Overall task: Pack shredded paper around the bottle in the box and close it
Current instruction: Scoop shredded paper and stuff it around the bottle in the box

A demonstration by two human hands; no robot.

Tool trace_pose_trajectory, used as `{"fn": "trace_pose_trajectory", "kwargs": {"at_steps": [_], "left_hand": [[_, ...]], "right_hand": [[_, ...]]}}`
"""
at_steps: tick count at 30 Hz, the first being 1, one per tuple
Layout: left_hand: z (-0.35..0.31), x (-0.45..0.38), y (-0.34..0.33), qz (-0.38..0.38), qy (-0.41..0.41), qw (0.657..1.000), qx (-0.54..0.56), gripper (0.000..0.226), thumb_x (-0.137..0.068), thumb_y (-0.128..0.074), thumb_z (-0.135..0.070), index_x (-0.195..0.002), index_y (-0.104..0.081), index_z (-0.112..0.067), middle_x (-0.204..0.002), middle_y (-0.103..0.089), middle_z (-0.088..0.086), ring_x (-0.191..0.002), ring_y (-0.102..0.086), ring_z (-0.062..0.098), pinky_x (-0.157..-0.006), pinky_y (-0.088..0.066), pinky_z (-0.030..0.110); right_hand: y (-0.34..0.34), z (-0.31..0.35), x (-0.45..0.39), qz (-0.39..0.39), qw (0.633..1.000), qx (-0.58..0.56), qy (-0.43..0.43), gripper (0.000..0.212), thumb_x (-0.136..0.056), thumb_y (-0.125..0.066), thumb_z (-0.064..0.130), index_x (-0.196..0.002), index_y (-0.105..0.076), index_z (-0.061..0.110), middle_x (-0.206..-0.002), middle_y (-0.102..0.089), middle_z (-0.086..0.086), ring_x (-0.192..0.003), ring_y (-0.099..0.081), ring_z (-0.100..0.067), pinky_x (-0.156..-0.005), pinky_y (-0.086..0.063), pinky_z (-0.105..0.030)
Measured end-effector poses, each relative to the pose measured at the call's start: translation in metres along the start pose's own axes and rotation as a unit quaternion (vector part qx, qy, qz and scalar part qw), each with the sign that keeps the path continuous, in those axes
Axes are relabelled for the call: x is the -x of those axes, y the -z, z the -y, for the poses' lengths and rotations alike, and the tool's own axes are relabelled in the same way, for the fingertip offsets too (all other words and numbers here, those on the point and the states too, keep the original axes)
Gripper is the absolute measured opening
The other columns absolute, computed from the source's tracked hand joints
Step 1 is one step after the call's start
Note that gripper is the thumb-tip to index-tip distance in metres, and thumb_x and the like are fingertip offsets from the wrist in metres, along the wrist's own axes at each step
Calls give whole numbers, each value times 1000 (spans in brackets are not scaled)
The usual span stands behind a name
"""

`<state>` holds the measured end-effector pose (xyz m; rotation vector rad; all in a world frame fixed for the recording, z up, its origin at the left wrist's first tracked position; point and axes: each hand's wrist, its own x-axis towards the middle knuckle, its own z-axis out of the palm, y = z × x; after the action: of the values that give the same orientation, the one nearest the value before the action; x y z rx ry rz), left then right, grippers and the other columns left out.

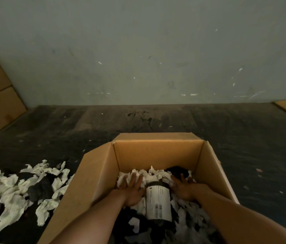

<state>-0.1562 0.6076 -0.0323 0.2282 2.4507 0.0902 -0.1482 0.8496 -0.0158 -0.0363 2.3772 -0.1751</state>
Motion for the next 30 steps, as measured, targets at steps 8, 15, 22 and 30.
{"fn": "trace_pose_trajectory", "kwargs": {"at_steps": [8, 15, 22, 30], "left_hand": [[-19, 88, 7, 86, 8, 983, -160, 78, -100, -25, -59, -149, 28, -30, -154, 40, -3, -145, 28, 33, -118, 10, 49], [-22, 84, -54, 0, -44, 984, -170, 75, -99, -21, -47, -155, 4, -3, -164, 5, 18, -151, -2, 36, -118, -2, 42], [-26, 105, 15, 90, -73, 986, -116, 60, -103, -40, -39, -156, -20, -19, -163, -22, 8, -148, -23, 28, -117, -22, 41], [20, 192, 66, -293, -165, 928, 164, 55, -101, -44, -34, -153, -26, -30, -159, -31, 1, -143, -35, 20, -112, -36, 40]], "right_hand": [[8, 17, 88, 84, 991, 84, 57, 81, -97, -45, 50, -155, 7, 28, -165, 1, -4, -151, -7, -29, -118, -16, -47], [-29, 30, 107, 126, 977, 170, -16, 60, -101, -43, 40, -154, -24, 19, -160, -22, -14, -147, -20, -34, -117, -20, -49], [0, 28, 125, 182, 979, 94, 22, 61, -96, -48, 46, -152, -27, 32, -155, -37, -7, -137, -41, -29, -108, -36, -46], [49, 91, 175, -97, 993, -62, 37, 61, -98, -44, 48, -153, -28, 26, -158, -31, -5, -140, -35, -27, -111, -35, -41]]}}
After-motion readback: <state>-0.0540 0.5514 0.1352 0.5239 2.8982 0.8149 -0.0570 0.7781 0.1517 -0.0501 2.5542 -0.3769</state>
